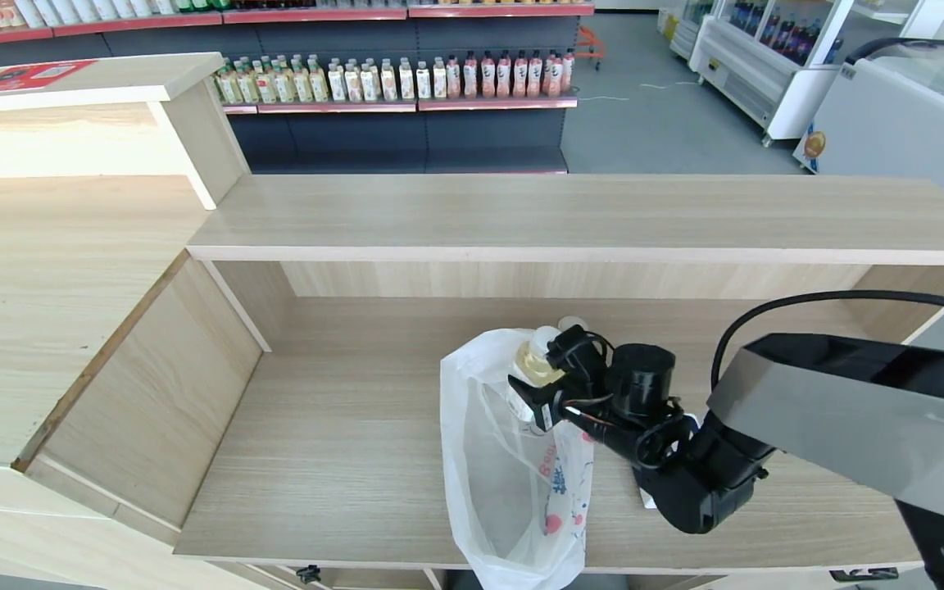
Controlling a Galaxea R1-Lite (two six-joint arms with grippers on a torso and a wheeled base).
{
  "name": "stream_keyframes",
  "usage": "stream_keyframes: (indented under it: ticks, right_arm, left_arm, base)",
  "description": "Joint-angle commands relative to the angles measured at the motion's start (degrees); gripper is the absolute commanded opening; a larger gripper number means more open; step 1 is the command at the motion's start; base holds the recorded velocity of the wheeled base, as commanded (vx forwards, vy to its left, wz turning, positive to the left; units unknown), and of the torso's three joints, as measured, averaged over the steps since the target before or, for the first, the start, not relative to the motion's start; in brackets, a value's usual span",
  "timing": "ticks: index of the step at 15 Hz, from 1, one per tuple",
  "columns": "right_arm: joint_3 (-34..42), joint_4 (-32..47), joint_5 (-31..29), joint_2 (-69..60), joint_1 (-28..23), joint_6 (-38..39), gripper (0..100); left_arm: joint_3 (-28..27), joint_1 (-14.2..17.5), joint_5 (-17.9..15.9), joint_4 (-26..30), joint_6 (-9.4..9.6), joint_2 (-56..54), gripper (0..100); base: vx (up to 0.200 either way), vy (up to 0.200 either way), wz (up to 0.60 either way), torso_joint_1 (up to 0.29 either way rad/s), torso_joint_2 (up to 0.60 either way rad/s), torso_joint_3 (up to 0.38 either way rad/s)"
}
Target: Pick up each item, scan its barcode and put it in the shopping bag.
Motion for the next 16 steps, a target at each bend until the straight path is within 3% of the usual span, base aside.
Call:
stream_keyframes:
  ticks: [1, 6, 7, 10, 11, 16]
  right_arm:
    - [-3.40, -0.11, -0.18, 5.57, 0.13, -0.08, 0]
    - [-4.80, -0.28, -0.35, 8.03, 0.22, -0.70, 0]
    - [-4.80, -0.28, -0.35, 8.03, 0.22, -0.70, 100]
    - [-4.45, 0.24, -0.35, 4.60, 0.22, 1.06, 100]
    - [-4.37, 1.12, -0.35, 1.70, 0.31, 4.84, 100]
    - [-2.17, 22.74, -2.02, -18.16, -1.36, 19.52, 100]
  left_arm:
    - [0.01, 0.04, 0.00, -0.01, -0.01, -0.02, 100]
    - [0.01, 0.04, 0.00, -0.01, -0.01, -0.02, 100]
    - [0.01, 0.04, 0.00, -0.01, -0.01, -0.02, 100]
    - [0.01, 0.04, 0.00, -0.01, -0.01, -0.02, 100]
    - [0.01, 0.04, 0.00, -0.01, -0.01, -0.02, 100]
    - [0.01, 0.04, 0.00, -0.01, -0.10, -0.02, 100]
  base:
    - [0.000, 0.000, 0.00, 0.000, 0.00, 0.000]
    - [0.000, 0.000, 0.00, 0.000, 0.00, 0.000]
    - [0.000, 0.000, 0.00, 0.000, 0.00, 0.000]
    - [0.000, 0.000, 0.00, 0.000, 0.00, 0.000]
    - [0.000, 0.000, 0.00, 0.000, 0.00, 0.000]
    - [0.000, 0.000, 0.00, 0.000, 0.00, 0.000]
